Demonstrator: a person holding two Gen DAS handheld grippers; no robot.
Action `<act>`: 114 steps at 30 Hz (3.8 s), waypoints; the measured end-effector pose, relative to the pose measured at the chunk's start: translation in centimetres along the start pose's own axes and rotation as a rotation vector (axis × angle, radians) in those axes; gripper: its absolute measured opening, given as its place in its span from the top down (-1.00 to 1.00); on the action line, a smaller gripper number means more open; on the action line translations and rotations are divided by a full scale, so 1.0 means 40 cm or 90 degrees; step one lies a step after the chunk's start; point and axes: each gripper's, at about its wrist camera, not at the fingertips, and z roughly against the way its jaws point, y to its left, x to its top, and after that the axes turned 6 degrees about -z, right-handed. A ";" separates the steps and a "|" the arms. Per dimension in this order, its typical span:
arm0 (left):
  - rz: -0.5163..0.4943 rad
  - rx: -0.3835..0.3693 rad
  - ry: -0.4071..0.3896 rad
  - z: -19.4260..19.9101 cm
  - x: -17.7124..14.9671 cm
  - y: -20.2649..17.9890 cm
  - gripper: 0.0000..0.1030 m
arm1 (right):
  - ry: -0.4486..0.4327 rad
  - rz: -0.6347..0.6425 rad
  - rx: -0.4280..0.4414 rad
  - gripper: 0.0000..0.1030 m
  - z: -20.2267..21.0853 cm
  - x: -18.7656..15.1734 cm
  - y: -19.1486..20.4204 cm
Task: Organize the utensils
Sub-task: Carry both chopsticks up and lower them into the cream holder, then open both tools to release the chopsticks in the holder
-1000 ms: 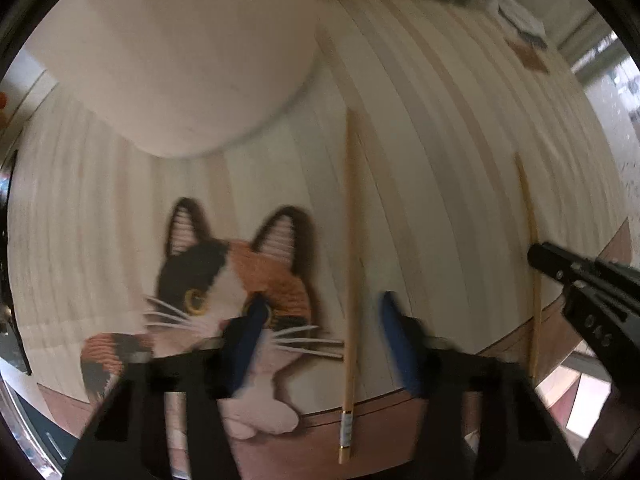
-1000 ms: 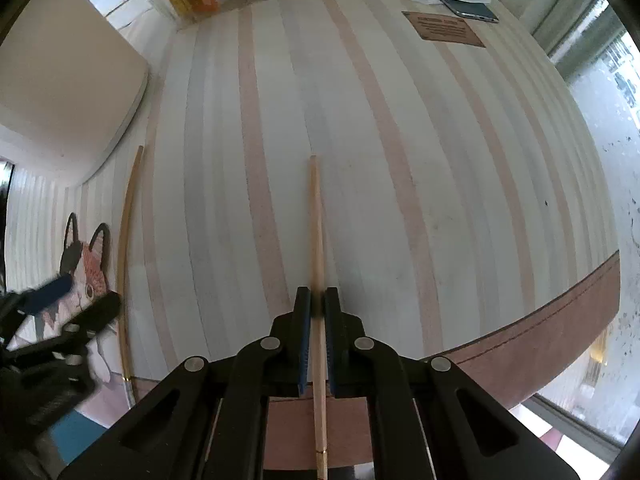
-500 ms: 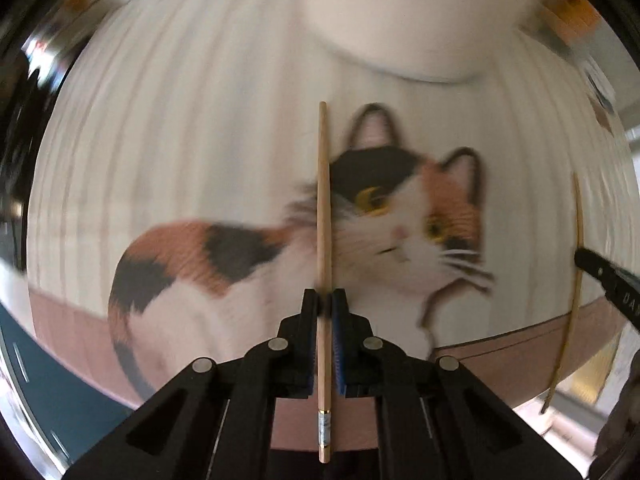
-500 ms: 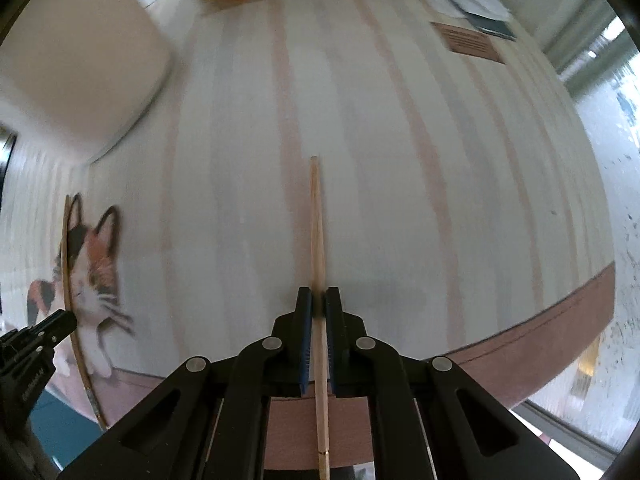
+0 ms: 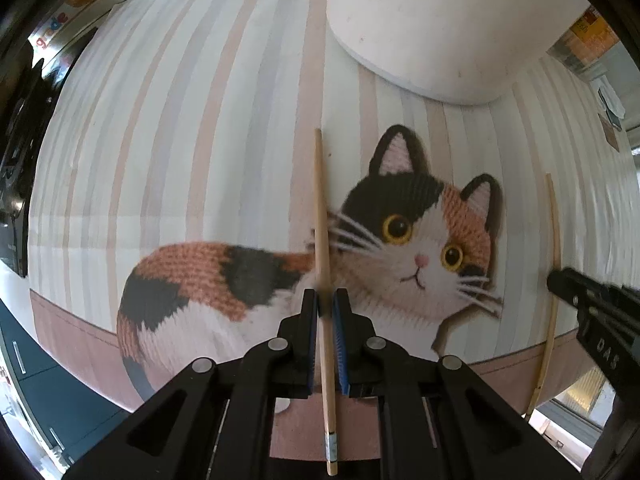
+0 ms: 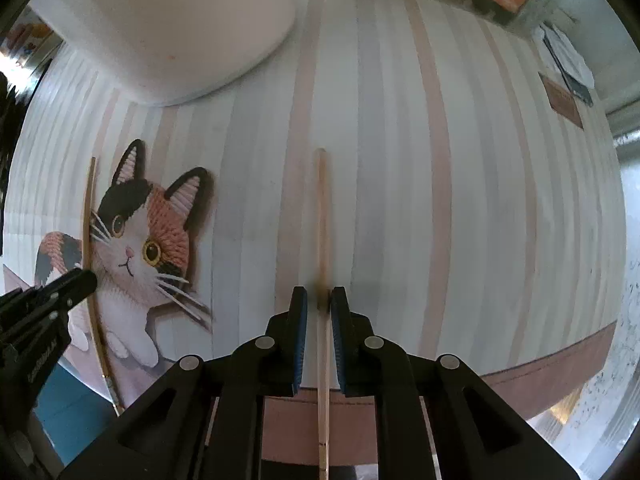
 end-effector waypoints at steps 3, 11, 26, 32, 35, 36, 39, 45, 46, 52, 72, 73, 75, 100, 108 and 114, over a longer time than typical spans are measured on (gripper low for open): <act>-0.007 0.000 0.001 0.000 0.029 -0.010 0.86 | 0.012 -0.012 0.002 0.74 -0.006 -0.002 -0.014; -0.019 -0.001 0.004 0.011 0.046 -0.016 0.85 | 0.017 -0.022 0.019 0.36 0.012 0.006 -0.051; 0.009 0.013 -0.063 0.049 0.077 0.009 0.91 | -0.045 -0.109 0.068 0.87 0.042 -0.009 -0.089; 0.014 0.073 -0.161 0.176 0.087 0.042 0.91 | -0.137 -0.109 0.075 0.87 0.152 -0.008 -0.101; 0.029 0.082 -0.202 0.240 0.096 0.063 0.91 | -0.185 -0.103 0.077 0.87 0.226 -0.005 -0.127; 0.035 0.080 -0.214 0.257 0.100 0.068 0.92 | -0.205 -0.102 0.081 0.87 0.248 -0.003 -0.125; 0.050 0.077 -0.253 0.315 0.105 0.090 0.92 | -0.249 -0.104 0.098 0.87 0.302 0.014 -0.116; 0.061 0.081 -0.301 0.393 0.129 0.103 0.92 | -0.325 -0.102 0.113 0.87 0.378 0.054 -0.128; 0.066 0.078 -0.308 0.405 0.132 0.108 0.92 | -0.334 -0.108 0.117 0.87 0.388 0.059 -0.132; 0.119 0.007 -0.366 0.508 0.134 0.146 0.92 | -0.393 -0.155 0.163 0.87 0.479 0.076 -0.147; 0.151 -0.119 -0.575 0.927 0.226 0.176 0.92 | -0.572 -0.206 0.348 0.87 0.869 0.257 -0.124; 0.149 -0.121 -0.577 0.925 0.239 0.166 0.92 | -0.576 -0.210 0.348 0.87 0.871 0.275 -0.118; 0.139 -0.122 -0.578 0.915 0.274 0.143 0.92 | -0.585 -0.212 0.338 0.87 0.869 0.305 -0.102; 0.083 -0.048 -0.496 0.792 0.378 0.086 -0.41 | -0.496 -0.143 0.253 0.25 0.758 0.369 -0.029; 0.071 0.041 -0.501 0.778 0.279 0.090 -1.00 | -0.522 -0.105 0.155 -0.31 0.805 0.261 -0.039; 0.056 0.112 -0.479 0.713 0.217 0.046 -1.00 | -0.494 -0.049 0.080 -0.69 0.762 0.193 -0.010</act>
